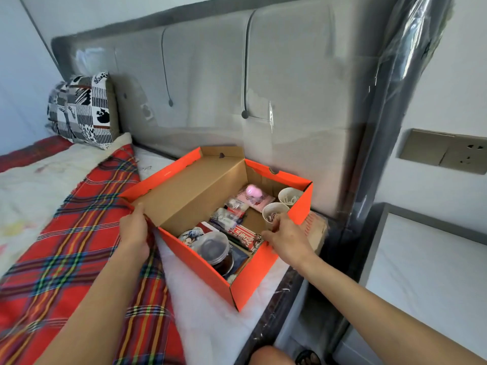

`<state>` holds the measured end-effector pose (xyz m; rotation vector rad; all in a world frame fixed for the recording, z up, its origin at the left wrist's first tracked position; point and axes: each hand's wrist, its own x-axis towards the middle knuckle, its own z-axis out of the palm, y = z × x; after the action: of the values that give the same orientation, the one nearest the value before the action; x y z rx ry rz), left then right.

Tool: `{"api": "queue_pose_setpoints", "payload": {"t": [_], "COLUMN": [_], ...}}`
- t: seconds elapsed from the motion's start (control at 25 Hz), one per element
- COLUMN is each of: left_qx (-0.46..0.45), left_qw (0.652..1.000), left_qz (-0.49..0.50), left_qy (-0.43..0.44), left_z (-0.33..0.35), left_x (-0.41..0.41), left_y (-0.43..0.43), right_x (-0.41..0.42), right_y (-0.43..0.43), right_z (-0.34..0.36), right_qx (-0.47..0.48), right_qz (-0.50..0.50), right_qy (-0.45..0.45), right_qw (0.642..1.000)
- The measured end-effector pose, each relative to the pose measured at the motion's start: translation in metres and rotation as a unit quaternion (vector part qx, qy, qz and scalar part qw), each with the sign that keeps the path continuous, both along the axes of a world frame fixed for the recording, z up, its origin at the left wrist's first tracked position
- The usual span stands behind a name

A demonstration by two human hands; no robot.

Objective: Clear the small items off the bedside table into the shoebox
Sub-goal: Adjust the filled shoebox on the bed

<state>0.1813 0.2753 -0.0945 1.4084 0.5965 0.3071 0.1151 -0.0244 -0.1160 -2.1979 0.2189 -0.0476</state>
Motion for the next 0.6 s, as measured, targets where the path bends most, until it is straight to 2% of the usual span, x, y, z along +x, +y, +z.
{"api": "queue_pose_setpoints", "payload": {"t": [0.04,0.12,0.24,0.36,0.44,0.52,0.6], "left_qx": [-0.078,-0.158,-0.188,-0.209,-0.166,-0.058,0.032], "left_qw": [0.997,0.987,0.982,0.974,0.978,0.984,0.974], "left_qz": [-0.014,-0.017,-0.018,-0.077,-0.109,-0.147,-0.201], "left_qy": [-0.001,-0.012,-0.005,-0.027,-0.061,-0.086,-0.102], "left_z": [0.000,-0.002,-0.006,-0.005,-0.003,0.000,0.003], "left_x": [0.002,0.009,0.013,0.004,-0.006,-0.019,-0.033], "left_y": [-0.001,-0.001,0.002,0.010,0.016,0.019,0.021], "right_x": [0.000,-0.001,0.000,0.001,0.000,-0.003,-0.008], "right_y": [0.001,0.000,-0.001,-0.001,-0.003,-0.006,-0.009], "right_z": [0.000,0.000,-0.003,-0.004,-0.003,0.001,0.016], "right_qx": [0.006,0.012,0.021,0.040,0.067,0.100,0.176], "right_qz": [-0.005,-0.008,-0.004,0.007,0.014,0.021,0.023], "right_qy": [0.003,0.009,0.012,0.011,0.016,0.018,0.008], "right_qw": [1.000,1.000,1.000,0.999,0.998,0.995,0.984]}}
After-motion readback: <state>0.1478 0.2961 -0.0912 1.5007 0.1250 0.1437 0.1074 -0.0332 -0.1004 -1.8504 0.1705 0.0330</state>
